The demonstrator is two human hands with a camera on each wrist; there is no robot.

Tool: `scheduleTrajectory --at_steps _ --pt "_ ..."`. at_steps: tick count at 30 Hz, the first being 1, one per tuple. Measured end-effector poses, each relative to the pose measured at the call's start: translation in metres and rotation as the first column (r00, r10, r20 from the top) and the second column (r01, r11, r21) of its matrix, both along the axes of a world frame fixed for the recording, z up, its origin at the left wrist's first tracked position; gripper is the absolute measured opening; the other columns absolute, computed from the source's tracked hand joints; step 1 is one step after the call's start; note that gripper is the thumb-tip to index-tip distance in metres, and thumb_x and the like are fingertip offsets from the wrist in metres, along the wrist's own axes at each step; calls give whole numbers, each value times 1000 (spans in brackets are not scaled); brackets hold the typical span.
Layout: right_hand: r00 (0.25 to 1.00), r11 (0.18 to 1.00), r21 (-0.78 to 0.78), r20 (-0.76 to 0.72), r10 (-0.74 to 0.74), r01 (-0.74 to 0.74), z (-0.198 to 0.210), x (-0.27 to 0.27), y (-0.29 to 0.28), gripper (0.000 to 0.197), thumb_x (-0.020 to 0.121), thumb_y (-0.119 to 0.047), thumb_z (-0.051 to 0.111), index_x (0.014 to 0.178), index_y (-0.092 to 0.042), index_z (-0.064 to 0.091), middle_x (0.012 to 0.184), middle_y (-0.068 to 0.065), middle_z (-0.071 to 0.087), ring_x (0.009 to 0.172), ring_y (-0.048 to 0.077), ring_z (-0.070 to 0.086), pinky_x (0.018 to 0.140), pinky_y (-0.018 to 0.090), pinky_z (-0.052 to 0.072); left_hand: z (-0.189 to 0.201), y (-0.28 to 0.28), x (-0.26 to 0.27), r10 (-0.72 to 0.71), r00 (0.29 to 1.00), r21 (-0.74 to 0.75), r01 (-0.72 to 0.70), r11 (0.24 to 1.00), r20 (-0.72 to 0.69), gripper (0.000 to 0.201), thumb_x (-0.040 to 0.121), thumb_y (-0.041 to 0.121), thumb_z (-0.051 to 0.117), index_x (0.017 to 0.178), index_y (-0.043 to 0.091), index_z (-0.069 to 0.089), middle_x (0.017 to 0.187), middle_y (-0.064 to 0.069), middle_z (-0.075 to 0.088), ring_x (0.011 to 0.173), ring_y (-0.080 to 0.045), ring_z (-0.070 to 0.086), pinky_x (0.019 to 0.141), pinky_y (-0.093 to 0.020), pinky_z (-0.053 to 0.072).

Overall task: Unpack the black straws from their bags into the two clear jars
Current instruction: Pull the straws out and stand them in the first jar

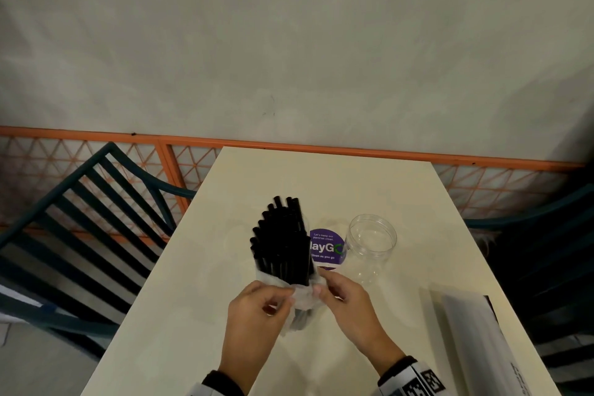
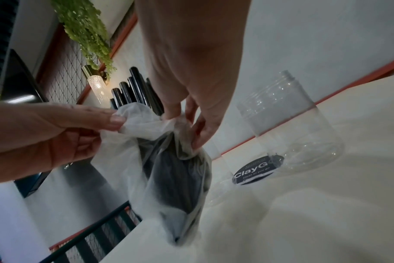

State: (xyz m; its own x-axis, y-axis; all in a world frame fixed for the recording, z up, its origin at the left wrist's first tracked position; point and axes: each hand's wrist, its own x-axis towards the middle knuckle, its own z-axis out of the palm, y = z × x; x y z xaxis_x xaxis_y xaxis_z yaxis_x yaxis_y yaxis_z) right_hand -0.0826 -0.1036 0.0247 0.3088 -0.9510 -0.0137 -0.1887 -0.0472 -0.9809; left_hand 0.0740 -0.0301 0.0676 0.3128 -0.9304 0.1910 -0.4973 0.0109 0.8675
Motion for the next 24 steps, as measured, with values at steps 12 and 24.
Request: scheduleTrajectory --at_steps 12,24 --pt "965 989 -95 -248 87 -114 -12 -5 0 55 85 -44 56 134 -27 40 108 2 57 100 4 53 81 7 40 -6 4 0 -334 936 29 333 942 109 27 78 40 54 103 46 62 85 11 70 76 -2 62 68 -16 51" --pt "903 947 -205 -404 146 -245 -21 -10 14 39 95 -15 45 134 -15 41 97 -20 39 90 -17 42 79 -1 33 39 -54 -9 -139 806 4 167 986 576 83 78 70 32 146 27 11 156 -1 3 142 -23 -5 114 -38 6"
